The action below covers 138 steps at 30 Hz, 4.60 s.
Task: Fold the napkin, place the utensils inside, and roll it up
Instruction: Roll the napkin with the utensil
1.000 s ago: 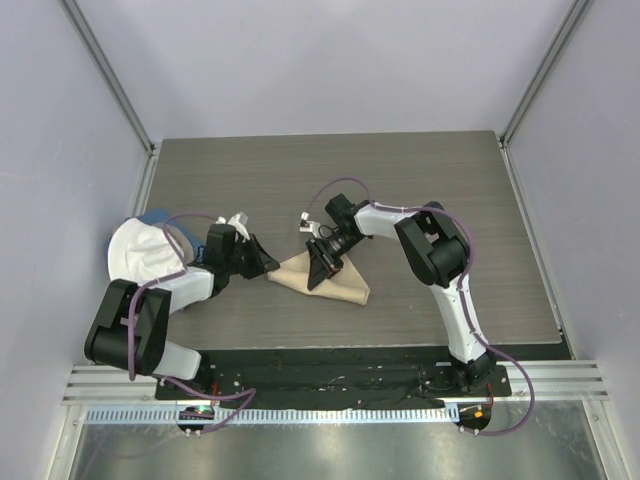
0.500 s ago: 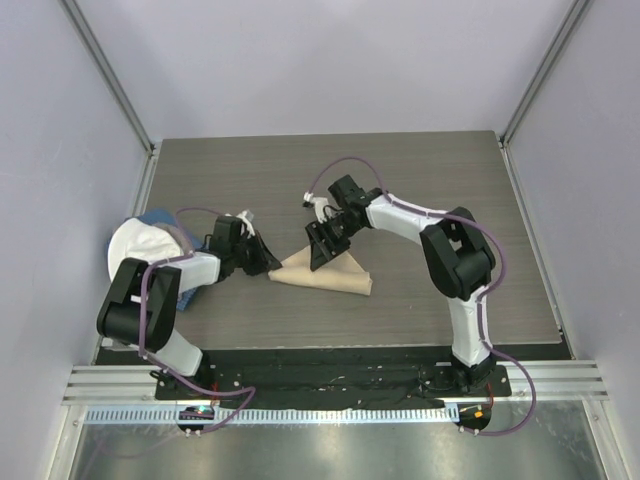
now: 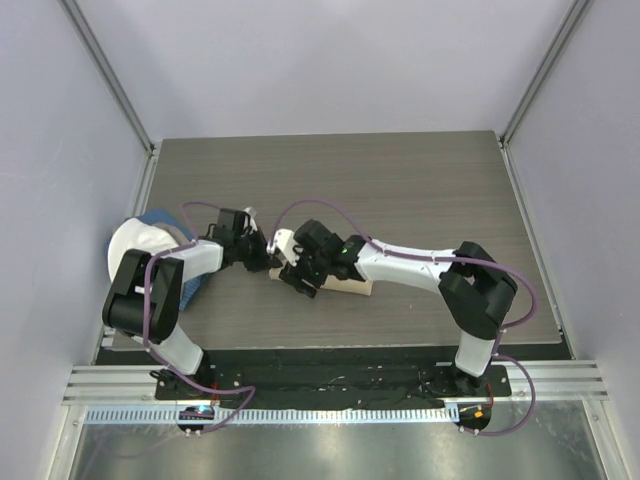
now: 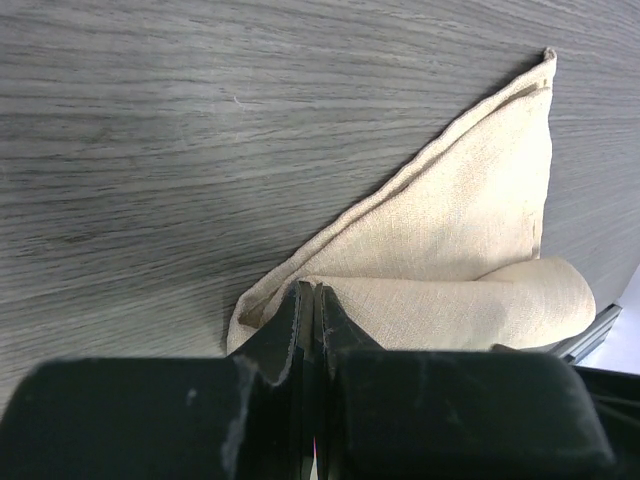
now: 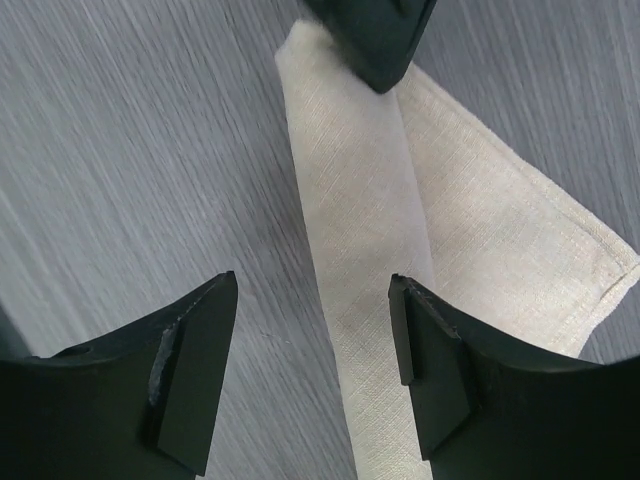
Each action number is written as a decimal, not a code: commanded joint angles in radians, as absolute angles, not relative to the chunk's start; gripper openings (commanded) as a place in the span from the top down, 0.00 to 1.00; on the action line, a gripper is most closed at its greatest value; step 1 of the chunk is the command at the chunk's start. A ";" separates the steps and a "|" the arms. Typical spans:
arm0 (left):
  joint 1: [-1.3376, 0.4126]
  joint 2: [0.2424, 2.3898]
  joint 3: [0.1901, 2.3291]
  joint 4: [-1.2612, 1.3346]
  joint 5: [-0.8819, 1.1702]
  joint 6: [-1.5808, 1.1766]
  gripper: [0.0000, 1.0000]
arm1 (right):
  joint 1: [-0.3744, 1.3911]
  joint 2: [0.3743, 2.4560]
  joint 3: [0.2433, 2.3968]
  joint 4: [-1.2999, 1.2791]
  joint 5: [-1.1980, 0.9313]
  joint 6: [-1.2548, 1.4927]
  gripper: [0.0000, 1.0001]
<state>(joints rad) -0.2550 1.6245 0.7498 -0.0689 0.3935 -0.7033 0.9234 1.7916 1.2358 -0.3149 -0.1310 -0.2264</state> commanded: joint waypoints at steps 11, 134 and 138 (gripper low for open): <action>-0.256 1.634 0.779 -0.146 0.387 -0.690 1.00 | 0.969 1.793 1.174 -0.202 0.065 -0.359 0.29; -0.245 1.422 0.773 -0.230 0.183 -0.637 0.33 | 0.804 2.034 1.272 -0.462 -0.547 -0.217 0.63; -0.247 1.344 0.695 -0.168 0.192 -0.647 0.33 | 0.744 2.085 1.316 -0.501 -0.704 -0.158 0.63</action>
